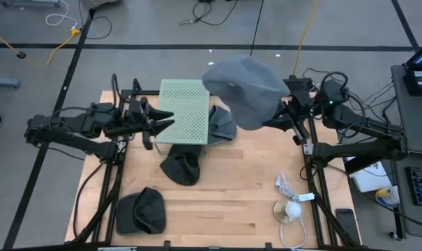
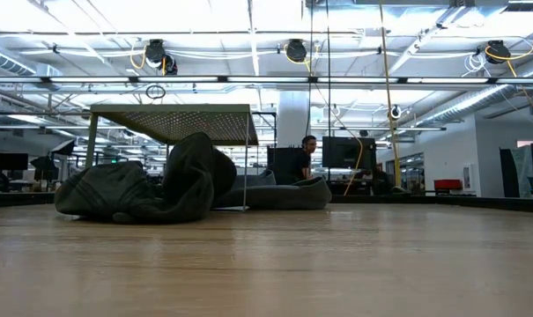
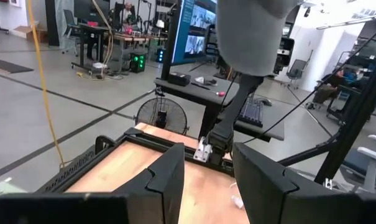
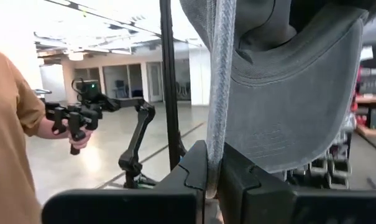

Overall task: Pick & Place hat
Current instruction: Put the right gray cap on the shelf

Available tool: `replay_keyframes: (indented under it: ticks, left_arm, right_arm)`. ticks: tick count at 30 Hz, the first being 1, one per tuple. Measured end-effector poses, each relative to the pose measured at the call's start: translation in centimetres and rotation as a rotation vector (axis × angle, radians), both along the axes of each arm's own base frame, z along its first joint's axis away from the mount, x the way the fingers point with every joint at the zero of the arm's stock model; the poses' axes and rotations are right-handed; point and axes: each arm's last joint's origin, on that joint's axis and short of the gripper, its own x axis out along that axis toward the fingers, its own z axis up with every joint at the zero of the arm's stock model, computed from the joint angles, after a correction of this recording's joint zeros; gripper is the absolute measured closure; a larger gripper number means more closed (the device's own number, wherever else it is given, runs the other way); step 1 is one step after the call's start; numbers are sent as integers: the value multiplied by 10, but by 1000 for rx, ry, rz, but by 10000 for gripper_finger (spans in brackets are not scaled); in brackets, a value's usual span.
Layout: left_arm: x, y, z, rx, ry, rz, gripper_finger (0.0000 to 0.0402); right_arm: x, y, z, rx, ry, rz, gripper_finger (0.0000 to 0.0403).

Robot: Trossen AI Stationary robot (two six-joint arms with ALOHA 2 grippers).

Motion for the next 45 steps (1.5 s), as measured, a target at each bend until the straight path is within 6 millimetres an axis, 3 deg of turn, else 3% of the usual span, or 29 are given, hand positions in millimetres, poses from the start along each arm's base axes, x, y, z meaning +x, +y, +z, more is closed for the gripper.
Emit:
replay_keyframes:
  ticks: [18,32,38,45]
  left_arm:
    - [82,-6,32,-91,-164,-47,261]
    - [137,-9,27,-342,-307,-160,261]
    - [156,-9,27,-339,-317,-169,261]
    - [158,-9,33,-307,-329,-177,261]
  right_arm:
    - [-6,4,14,-126,-184,58,394]
    - [-7,5,14,-178,-203,95,394]
    - [-6,5,14,-202,-214,88,394]
    - [6,1,7,-221,-192,105,394]
